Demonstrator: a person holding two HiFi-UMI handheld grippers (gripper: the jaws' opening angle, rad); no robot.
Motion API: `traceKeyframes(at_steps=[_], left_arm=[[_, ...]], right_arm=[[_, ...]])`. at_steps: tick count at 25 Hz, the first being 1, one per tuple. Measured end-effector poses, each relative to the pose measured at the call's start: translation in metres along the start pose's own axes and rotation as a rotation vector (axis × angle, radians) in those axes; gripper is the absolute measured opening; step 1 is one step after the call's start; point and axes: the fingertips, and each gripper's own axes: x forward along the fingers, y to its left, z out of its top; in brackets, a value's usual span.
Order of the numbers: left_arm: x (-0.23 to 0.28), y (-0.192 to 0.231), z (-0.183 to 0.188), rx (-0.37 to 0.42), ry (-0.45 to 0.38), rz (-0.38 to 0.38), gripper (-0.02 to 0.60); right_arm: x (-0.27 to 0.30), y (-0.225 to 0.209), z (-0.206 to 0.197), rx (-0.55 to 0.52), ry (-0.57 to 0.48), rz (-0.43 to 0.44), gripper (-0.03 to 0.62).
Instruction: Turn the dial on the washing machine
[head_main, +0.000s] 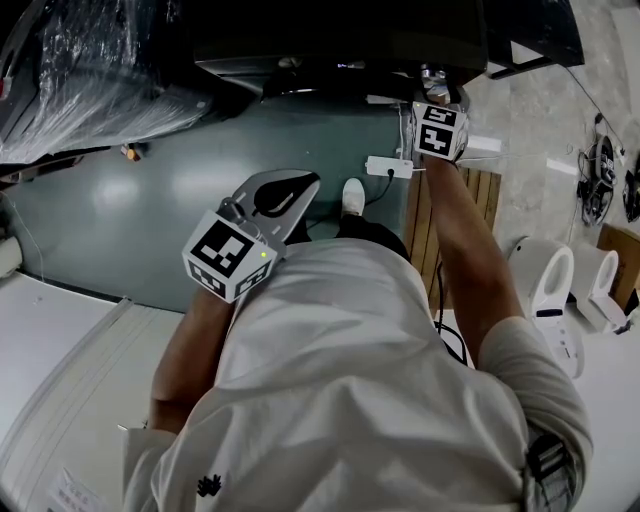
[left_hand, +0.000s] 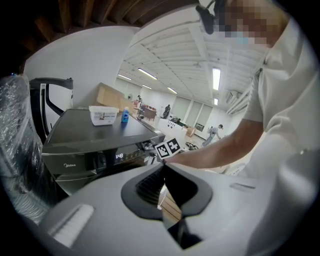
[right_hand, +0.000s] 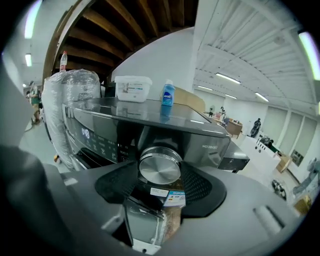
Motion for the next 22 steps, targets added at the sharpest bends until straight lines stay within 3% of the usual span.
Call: traceKeyframes(at_steps=[7, 9, 15, 22], left_arm=[[0.0001, 0.0011, -0.0007, -0.007, -0.002, -0.002, 0.057], [0.0011, -0.0002, -0.0011, -0.006, 0.000, -0.004, 0.057], [0.0025, -0.0003, -0.0004, -0.003, -0.001, -0.008, 0.057], [0.0042, 0.0010, -0.0016, -0.005, 0.001, -0.011, 0.057]], right_arm=[[-0.0027, -0.0061, 0.0023, 0.269, -0.038, 0.086, 0.264], [-0.0032, -0.0074, 0.0022, 0.296, -0.047, 0.096, 0.264], [-0.0033, -0.0053, 0.0023, 0.226, -0.049, 0.087, 0.265], [-0.0092, 0.0012, 0.0036, 0.004, -0.060, 0.055, 0.265]])
